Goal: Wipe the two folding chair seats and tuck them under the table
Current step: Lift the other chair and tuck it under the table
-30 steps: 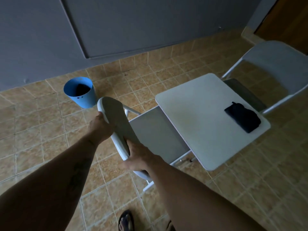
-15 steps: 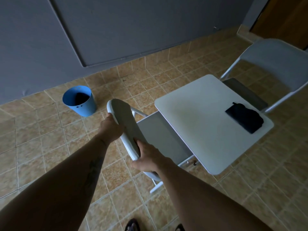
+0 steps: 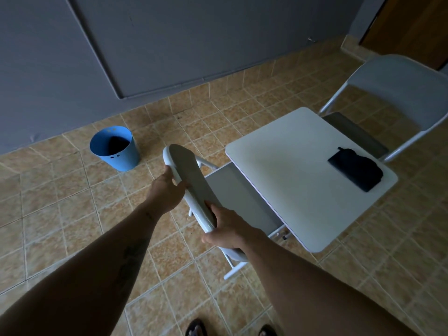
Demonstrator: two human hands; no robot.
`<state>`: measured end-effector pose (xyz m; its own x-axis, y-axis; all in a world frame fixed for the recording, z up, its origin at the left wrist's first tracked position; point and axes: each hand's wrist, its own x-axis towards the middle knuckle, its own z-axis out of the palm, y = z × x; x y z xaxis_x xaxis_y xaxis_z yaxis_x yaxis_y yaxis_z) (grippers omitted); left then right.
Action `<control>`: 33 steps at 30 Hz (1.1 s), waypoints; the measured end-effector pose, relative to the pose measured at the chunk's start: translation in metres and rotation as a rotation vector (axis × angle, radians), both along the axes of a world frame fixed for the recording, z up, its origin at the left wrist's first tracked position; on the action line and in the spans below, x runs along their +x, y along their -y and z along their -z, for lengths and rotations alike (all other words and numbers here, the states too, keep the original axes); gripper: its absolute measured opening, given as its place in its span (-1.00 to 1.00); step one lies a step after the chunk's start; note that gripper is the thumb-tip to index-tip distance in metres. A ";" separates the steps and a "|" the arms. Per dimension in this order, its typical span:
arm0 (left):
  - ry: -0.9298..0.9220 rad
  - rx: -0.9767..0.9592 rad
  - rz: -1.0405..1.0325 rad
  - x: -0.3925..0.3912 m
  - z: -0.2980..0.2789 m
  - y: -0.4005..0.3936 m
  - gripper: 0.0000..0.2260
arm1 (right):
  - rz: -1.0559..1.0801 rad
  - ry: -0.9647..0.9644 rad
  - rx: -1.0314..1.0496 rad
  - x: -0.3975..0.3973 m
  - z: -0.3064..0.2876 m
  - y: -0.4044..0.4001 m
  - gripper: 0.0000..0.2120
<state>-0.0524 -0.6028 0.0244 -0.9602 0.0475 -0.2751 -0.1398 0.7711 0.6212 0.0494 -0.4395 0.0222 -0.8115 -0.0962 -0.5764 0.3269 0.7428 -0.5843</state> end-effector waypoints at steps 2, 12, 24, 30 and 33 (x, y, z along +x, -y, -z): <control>-0.051 -0.072 0.056 -0.001 -0.001 0.015 -0.48 | -0.011 -0.013 -0.002 -0.005 0.000 0.004 -0.20; -0.355 -0.515 0.592 -0.037 -0.018 0.030 -0.36 | 0.080 -0.174 0.105 -0.036 -0.007 0.039 -0.49; -0.384 -0.356 0.661 -0.057 -0.008 0.033 -0.61 | 0.170 -0.212 0.192 -0.038 0.004 0.044 -0.58; -0.350 -0.300 0.647 -0.056 -0.008 0.032 -0.59 | 0.194 -0.221 0.200 -0.037 -0.002 0.043 -0.66; -0.321 -0.287 0.642 -0.058 -0.004 0.028 -0.57 | 0.218 -0.210 0.198 -0.035 -0.002 0.039 -0.63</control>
<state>-0.1108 -0.6310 0.0287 -0.8036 0.5906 -0.0731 0.5423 0.7773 0.3190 0.0143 -0.4788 0.0246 -0.9035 0.1893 -0.3846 0.3782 0.7745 -0.5071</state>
